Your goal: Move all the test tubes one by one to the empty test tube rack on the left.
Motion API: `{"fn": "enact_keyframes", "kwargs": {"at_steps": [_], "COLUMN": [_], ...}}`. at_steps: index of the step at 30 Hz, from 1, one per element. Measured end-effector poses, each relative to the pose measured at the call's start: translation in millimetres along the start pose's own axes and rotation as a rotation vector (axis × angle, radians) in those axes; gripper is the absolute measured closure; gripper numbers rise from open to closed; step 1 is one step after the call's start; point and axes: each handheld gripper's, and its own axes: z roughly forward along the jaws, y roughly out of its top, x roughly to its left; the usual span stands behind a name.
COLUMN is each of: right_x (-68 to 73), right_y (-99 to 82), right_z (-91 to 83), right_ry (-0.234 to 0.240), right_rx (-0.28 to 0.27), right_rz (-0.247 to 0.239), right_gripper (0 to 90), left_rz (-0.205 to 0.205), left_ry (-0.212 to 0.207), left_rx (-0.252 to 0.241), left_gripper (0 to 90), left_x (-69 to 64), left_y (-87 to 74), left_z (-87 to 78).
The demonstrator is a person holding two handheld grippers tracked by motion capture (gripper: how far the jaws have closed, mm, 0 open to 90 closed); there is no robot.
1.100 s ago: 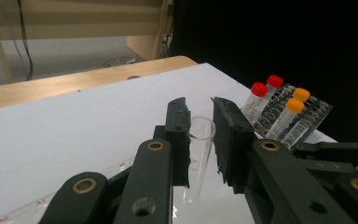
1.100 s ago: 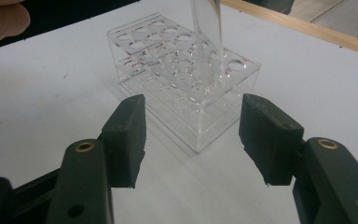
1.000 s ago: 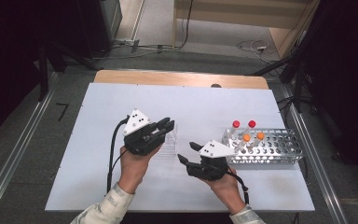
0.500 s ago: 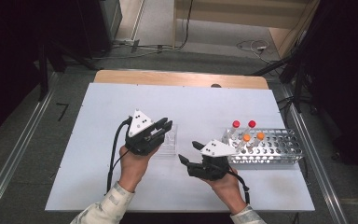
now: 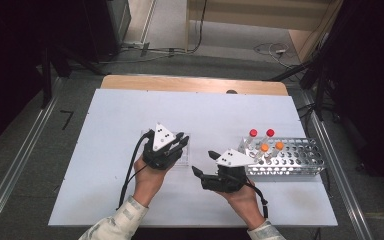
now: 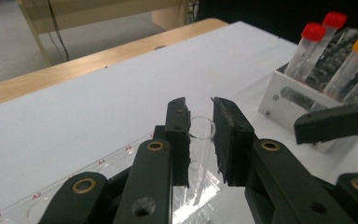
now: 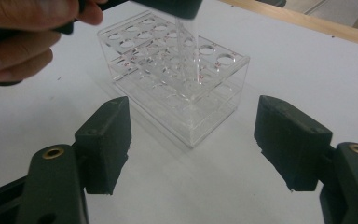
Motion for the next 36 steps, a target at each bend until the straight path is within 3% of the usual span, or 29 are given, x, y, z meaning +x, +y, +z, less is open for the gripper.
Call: {"fn": "enact_keyframes", "kwargs": {"at_steps": [8,14,22,24,25,26,28,36], "right_x": [-0.8,-1.7,-5.0,-5.8,-7.0,-7.0,-8.3,-20.4], "right_y": [-0.5,-1.4,-1.3,-1.1,-1.5,-1.5,-3.0,-15.5], "right_z": [-1.0,-1.3,-8.9,-11.7,-16.5,-16.5,-24.1,-47.5], "right_ry": [-0.003,-0.005,-0.002,-0.003,-0.004,-0.004,-0.014,-0.052], "right_rx": [0.0,0.0,-0.022,-0.026,-0.031,-0.031,-0.036,-0.039], "right_rz": [0.005,0.005,0.019,0.022,0.03,0.03,0.028,0.044], "right_gripper": [25.7,25.7,26.1,26.1,26.2,26.2,26.2,26.7], "left_rz": [0.011,-0.007,-0.094,-0.106,-0.12,-0.131,-0.128,-0.143], "left_ry": [0.006,-0.004,-0.057,-0.055,-0.056,-0.046,-0.024,-0.002], "left_rx": [0.055,0.057,0.017,0.012,0.015,0.019,0.019,-0.003], "left_gripper": [76.9,75.1,53.0,50.1,40.8,40.8,30.8,26.3], "left_x": [-3.1,-2.6,2.7,3.6,4.4,4.4,3.7,9.7], "left_y": [-12.8,-16.8,-12.9,-12.2,-11.9,-11.8,-11.7,-10.6], "left_z": [13.6,14.9,6.2,3.5,2.1,1.3,-1.0,-14.4]}}
